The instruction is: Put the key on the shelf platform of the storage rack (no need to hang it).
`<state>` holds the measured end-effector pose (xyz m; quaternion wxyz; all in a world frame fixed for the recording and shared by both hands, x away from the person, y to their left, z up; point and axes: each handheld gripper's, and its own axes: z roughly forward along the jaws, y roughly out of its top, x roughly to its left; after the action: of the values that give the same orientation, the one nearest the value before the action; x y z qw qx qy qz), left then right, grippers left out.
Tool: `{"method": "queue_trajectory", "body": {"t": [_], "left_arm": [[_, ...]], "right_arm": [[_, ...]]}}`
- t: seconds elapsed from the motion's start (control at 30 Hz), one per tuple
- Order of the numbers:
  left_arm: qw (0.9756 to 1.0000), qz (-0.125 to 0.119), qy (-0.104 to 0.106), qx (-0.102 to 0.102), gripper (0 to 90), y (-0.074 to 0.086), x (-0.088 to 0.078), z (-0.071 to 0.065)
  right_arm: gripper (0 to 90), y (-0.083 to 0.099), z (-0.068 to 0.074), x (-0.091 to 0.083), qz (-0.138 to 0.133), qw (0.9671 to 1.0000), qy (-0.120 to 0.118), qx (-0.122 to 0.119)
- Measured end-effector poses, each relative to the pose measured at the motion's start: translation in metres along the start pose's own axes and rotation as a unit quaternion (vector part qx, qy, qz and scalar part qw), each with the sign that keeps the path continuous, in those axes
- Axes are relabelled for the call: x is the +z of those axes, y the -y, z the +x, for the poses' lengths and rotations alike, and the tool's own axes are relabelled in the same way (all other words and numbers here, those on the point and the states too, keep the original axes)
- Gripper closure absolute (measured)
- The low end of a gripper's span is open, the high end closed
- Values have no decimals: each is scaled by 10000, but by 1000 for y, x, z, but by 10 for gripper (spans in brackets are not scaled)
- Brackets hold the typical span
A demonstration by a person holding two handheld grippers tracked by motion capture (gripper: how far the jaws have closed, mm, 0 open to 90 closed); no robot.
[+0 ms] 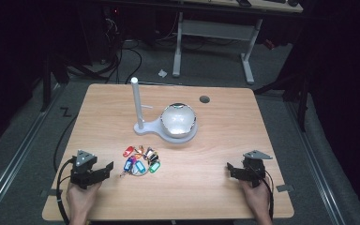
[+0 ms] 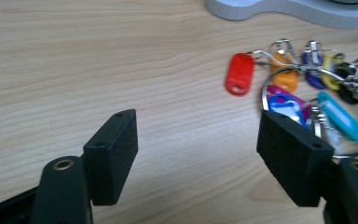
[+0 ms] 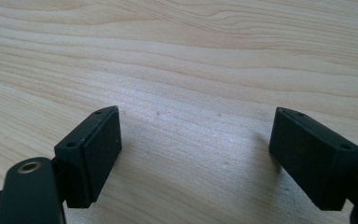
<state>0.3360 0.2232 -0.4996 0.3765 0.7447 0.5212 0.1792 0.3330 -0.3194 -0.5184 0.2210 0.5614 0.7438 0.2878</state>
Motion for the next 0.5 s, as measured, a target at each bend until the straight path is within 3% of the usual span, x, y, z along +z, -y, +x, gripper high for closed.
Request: {"method": "queue_trajectory", "body": {"t": [0.23,0.5], "left_arm": [[9990,109,385,222,339,-7,1,-21],[9976,216,520,414,344,-11,9,-35]], "right_arm": [[169,0,0,0,1,10000,0,0],[169,0,0,0,1,10000,-2,2]]}}
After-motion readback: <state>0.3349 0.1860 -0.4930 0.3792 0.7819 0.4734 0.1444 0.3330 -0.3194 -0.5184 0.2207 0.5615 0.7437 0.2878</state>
